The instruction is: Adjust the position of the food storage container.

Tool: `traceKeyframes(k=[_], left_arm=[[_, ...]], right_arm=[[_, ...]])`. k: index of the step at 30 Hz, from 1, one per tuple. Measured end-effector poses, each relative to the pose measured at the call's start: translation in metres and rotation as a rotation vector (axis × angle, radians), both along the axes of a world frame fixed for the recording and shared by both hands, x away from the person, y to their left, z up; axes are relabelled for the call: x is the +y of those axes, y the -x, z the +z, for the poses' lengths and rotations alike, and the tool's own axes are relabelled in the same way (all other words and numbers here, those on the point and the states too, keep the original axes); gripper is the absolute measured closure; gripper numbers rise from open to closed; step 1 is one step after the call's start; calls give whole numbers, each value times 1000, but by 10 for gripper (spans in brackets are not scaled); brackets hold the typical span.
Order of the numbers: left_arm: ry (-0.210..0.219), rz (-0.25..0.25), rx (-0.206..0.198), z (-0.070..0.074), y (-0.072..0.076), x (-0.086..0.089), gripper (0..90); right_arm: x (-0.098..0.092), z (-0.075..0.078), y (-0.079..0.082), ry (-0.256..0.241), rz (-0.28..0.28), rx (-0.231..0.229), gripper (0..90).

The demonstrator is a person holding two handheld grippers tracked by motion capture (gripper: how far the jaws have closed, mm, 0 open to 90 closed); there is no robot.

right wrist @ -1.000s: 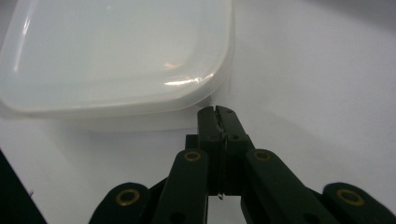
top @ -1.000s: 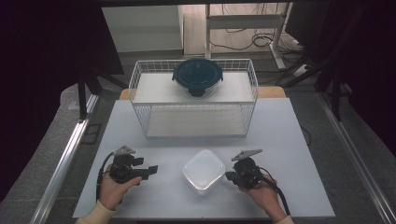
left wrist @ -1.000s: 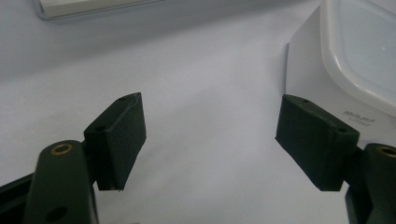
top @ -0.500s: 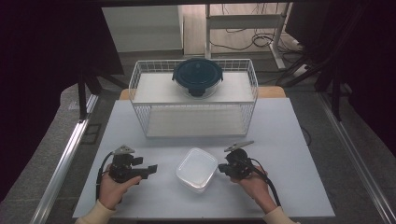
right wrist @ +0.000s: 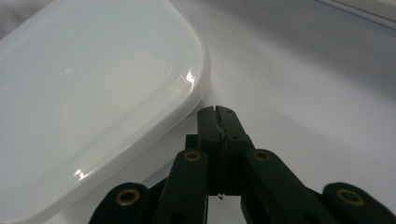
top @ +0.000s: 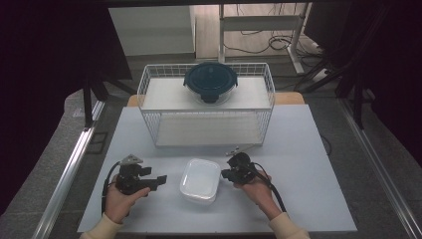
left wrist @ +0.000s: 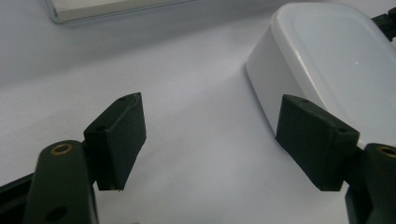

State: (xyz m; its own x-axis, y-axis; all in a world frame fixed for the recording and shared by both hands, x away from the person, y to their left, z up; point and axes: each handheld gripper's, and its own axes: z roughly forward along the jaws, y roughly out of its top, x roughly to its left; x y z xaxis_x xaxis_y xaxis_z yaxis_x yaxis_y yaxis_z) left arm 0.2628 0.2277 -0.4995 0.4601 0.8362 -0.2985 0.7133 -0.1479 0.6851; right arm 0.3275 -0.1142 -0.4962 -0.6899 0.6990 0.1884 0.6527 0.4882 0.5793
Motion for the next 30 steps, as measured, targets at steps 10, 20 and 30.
traceKeyframes(k=[10, 20, 30], left_arm=[[10, 7, -3, 1, 0, 2, 237], [21, 10, -7, 3, 1, 4, 234], [31, 3, -15, 12, 6, 0, 264]], right_arm=[[25, -1, -8, -12, 38, -3, 895], [21, 5, -6, -21, 35, -22, 895], [-27, 22, 11, -90, -2, -79, 789]])
